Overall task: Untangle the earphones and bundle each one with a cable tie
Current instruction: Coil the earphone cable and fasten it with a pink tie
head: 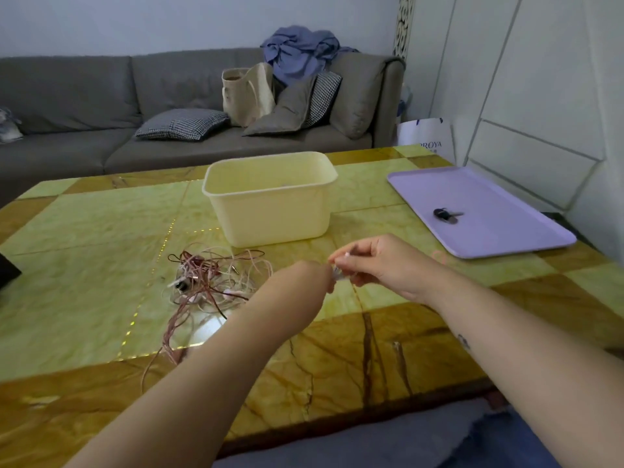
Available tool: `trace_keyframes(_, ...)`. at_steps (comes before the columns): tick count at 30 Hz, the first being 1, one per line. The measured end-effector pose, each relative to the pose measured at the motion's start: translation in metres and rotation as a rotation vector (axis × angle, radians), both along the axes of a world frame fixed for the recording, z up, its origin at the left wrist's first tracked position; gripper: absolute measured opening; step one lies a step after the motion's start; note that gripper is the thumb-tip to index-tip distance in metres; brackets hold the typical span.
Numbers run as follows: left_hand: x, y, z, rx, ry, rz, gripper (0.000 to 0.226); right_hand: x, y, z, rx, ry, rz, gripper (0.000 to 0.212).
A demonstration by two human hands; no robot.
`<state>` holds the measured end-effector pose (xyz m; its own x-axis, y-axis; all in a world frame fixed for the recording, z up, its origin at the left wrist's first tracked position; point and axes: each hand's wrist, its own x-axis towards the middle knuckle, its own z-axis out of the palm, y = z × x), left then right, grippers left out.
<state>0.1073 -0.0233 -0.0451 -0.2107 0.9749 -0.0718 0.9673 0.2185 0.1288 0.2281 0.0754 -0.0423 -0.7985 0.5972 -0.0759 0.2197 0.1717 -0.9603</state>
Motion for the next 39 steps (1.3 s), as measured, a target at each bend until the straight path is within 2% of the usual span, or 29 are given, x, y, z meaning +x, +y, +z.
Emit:
trace_keyframes(3,0.004,0.012,-0.003,0.107,-0.181,0.043,0.028,0.004,0.011,0.001,-0.001,0.048,-0.077,0.018)
trace_keyframes(5,0.006,0.018,-0.006,0.206,-0.406,0.093,0.028,0.012,0.023,0.002,0.009,0.002,-0.114,0.02)
trace_keyframes(7,0.009,0.023,-0.013,0.287,-0.659,0.167,0.032,0.027,0.037,0.0,0.197,-0.177,-0.2,0.018)
trace_keyframes(10,0.015,0.028,-0.02,0.328,-0.833,0.19,0.033,0.053,0.061,-0.009,0.504,-0.413,-0.336,0.013)
trace_keyframes(13,0.017,0.027,-0.025,0.338,-0.885,0.193,0.033,0.073,0.077,-0.018,0.616,-0.617,-0.339,0.008)
trace_keyframes(15,0.017,0.025,-0.026,0.33,-0.906,0.204,0.033,0.082,0.082,-0.029,0.625,-0.679,-0.331,0.003)
trace_keyframes(16,0.018,0.024,-0.027,0.328,-0.911,0.209,0.033,0.084,0.084,-0.034,0.66,-0.685,-0.322,0.008)
trace_keyframes(18,0.02,0.023,-0.027,0.327,-0.926,0.206,0.033,0.087,0.086,-0.045,0.699,-0.661,-0.306,0.013)
trace_keyframes(21,0.025,0.02,-0.027,0.321,-0.923,0.187,0.033,0.087,0.084,-0.055,0.739,-0.618,-0.32,0.008)
trace_keyframes(25,0.026,0.018,-0.027,0.334,-0.902,0.164,0.032,0.086,0.08,-0.063,0.734,-0.446,-0.403,0.033)
trace_keyframes(28,0.024,0.018,-0.027,0.358,-0.907,0.157,0.032,0.087,0.08,-0.065,0.729,-0.405,-0.443,0.03)
trace_keyframes(32,0.022,0.019,-0.026,0.396,-0.909,0.143,0.032,0.091,0.076,-0.069,0.732,-0.371,-0.489,0.039)
trace_keyframes(39,0.021,0.017,-0.025,0.419,-0.914,0.135,0.032,0.094,0.072,-0.079,0.747,-0.368,-0.566,0.021)
